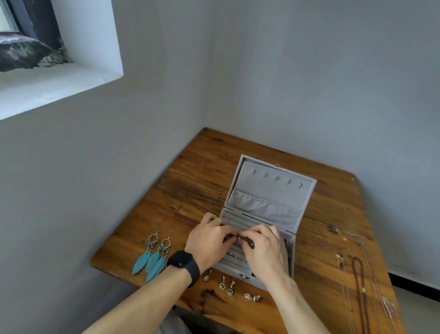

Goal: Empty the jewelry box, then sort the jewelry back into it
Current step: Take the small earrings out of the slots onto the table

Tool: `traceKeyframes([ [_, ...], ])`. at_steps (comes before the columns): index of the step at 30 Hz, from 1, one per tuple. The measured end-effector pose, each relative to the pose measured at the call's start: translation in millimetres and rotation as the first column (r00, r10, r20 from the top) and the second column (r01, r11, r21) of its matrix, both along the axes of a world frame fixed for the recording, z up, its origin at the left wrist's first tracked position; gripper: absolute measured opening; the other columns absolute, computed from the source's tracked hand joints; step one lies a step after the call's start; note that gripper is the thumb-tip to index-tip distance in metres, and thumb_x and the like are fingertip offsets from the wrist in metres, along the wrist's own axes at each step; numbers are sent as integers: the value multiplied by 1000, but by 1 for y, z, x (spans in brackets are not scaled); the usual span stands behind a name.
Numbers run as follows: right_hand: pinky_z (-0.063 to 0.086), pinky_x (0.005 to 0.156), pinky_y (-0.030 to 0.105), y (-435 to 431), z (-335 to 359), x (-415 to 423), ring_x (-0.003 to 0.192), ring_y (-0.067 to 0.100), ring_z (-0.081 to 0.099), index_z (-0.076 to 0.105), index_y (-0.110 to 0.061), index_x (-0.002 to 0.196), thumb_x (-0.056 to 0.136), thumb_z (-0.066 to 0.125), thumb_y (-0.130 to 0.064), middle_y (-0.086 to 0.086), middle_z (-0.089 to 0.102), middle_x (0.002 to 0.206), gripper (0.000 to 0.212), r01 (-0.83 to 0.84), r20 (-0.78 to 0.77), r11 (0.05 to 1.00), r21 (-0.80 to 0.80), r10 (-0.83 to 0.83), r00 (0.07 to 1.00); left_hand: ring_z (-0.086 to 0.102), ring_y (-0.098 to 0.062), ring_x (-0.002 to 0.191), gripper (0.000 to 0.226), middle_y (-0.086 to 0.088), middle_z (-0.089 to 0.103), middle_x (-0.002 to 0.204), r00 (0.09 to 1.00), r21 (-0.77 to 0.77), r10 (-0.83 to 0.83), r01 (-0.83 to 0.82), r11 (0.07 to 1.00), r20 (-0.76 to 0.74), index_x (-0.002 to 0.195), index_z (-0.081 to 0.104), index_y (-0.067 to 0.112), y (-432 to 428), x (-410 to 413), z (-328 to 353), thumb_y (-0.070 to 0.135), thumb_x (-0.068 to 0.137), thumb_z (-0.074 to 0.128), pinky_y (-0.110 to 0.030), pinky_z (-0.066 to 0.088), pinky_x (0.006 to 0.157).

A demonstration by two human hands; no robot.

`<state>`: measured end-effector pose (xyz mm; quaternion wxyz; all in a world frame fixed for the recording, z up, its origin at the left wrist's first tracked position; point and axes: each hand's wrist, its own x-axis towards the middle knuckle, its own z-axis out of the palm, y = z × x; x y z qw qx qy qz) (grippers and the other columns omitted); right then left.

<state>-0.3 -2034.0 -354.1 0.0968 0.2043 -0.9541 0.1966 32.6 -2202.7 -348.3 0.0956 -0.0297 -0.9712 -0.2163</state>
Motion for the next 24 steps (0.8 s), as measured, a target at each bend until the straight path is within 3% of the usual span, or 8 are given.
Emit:
traceKeyframes([
  [4,50,82,27,10,10,11,95,8,53,73,-30,107,92,66,-33,-16,65,101,16,63,60,977,-203,-52,997,49,-11,114,23,10,67,111,998,115,44,-38,993,-44,115,72,34,-5,2,3,41,96,61,-33,50,89],
  [7,49,73,9,30,20,42,90,-4,60,70,-31,104,91,70,-27,-25,63,95,14,162,151,884,-439,-106,983,52,-5,106,21,14,70,102,989,211,104,-80,974,-105,113,73,34,-4,18,9,41,94,64,-30,52,86],
  [9,51,73,10,47,17,69,90,-7,62,69,-35,102,89,72,-27,-25,67,95,15,222,187,834,-504,-146,971,55,-3,101,20,17,71,98,987,287,95,-54,956,-128,112,73,32,2,37,12,37,93,66,-27,54,82],
  [13,51,77,15,76,-5,119,89,-5,64,68,-38,94,88,74,-25,-20,70,91,16,335,248,779,-529,-235,940,60,0,90,16,19,69,92,996,414,32,6,910,-85,108,71,32,33,78,9,34,93,66,-19,52,78],
  [17,48,74,20,87,-26,145,81,0,61,70,-34,90,83,78,-15,-25,65,81,21,343,170,827,-445,-298,939,56,2,88,15,19,68,98,999,356,-42,44,933,-14,109,64,35,75,106,-1,39,95,60,-13,47,75],
  [21,45,71,23,90,-37,145,77,10,57,74,-26,92,81,80,-13,-18,65,84,18,294,51,877,-380,-297,954,60,-6,96,18,13,69,103,999,265,-21,12,964,29,114,59,32,98,115,-14,41,99,53,-31,57,77],
  [24,49,72,29,89,-43,142,77,12,58,75,-27,91,81,80,-18,-13,65,86,14,307,47,862,-403,-315,948,57,-13,101,21,10,67,107,1000,203,27,-29,979,14,115,65,32,104,114,-25,41,99,54,-35,56,77],
])
